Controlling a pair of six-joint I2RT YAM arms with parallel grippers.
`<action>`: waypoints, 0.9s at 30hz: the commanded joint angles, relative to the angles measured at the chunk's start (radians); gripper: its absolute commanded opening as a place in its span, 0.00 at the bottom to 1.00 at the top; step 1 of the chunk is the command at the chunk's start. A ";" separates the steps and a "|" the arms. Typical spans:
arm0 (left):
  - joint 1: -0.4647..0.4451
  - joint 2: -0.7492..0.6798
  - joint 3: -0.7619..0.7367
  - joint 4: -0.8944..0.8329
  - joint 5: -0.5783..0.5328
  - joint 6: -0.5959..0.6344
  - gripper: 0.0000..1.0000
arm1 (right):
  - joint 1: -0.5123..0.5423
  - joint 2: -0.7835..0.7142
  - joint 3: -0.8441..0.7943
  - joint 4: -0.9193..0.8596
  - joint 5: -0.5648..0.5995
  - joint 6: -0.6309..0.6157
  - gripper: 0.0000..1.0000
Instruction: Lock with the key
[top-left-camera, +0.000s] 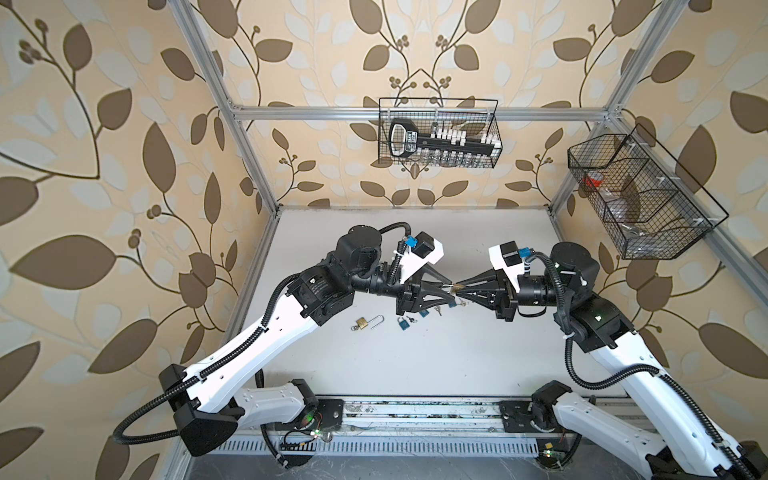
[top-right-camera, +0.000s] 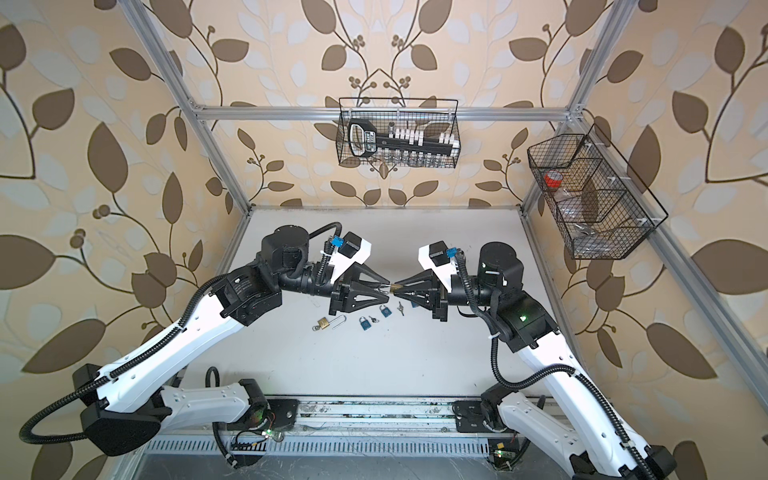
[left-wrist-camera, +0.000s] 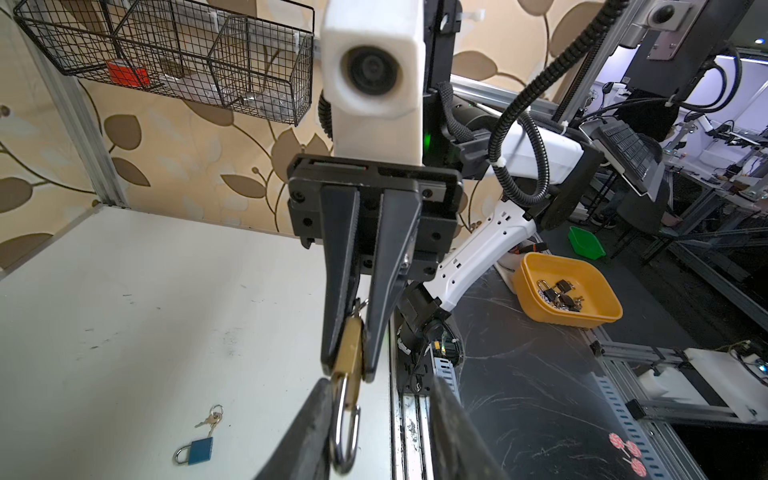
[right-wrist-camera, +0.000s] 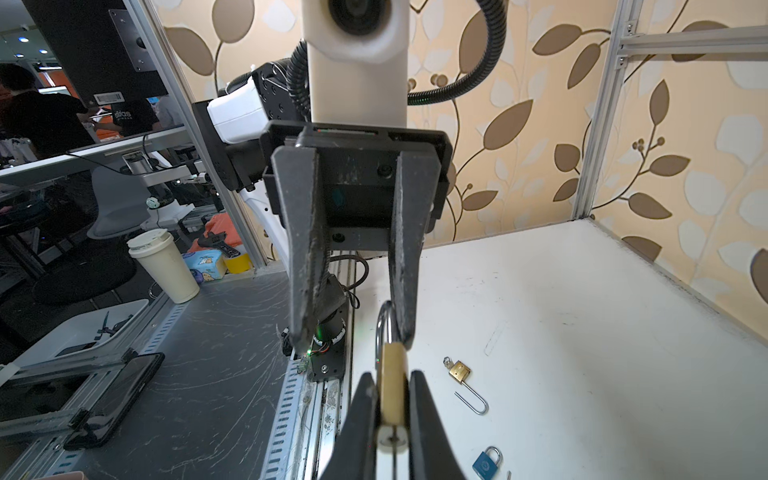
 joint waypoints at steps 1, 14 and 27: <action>-0.004 -0.017 0.006 0.018 -0.019 0.028 0.38 | 0.002 -0.017 -0.001 0.000 0.031 -0.024 0.00; 0.011 -0.047 0.002 0.010 -0.039 0.032 0.30 | 0.002 -0.041 0.008 -0.015 0.009 -0.037 0.00; 0.011 -0.028 0.004 0.009 0.012 0.031 0.20 | 0.003 -0.035 0.019 -0.011 -0.004 -0.030 0.00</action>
